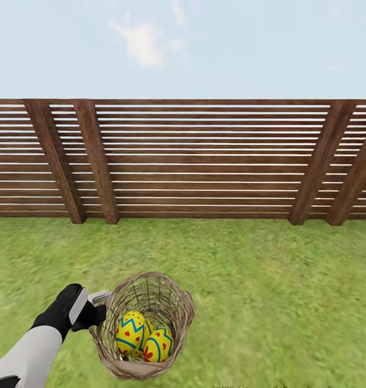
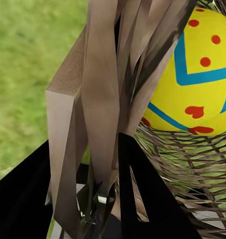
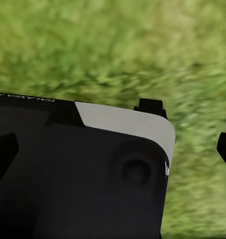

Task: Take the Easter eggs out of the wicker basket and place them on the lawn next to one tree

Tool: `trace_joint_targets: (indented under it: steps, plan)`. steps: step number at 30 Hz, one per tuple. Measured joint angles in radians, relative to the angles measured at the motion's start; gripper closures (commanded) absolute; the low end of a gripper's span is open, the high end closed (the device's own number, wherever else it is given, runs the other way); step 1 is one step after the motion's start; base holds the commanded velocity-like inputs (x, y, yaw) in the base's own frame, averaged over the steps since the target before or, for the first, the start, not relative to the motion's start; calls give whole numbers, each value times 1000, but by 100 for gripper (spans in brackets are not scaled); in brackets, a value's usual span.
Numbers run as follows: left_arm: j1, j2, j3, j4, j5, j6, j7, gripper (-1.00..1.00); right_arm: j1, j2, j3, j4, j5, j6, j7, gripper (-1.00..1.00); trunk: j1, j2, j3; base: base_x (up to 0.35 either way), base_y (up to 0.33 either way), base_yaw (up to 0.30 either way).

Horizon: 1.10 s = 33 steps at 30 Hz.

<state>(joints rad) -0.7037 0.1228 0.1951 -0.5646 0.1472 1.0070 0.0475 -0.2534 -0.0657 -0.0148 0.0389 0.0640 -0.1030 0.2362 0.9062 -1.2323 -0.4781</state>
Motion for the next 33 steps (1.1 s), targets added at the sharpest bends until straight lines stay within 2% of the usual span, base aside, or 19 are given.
trace_joint_targets:
  steps: [33]
  plan:
    - [0,0,0,-2,0,0,0,100,2,0,0,0,0,0,0,-100,0,0,13,0,0,-285]
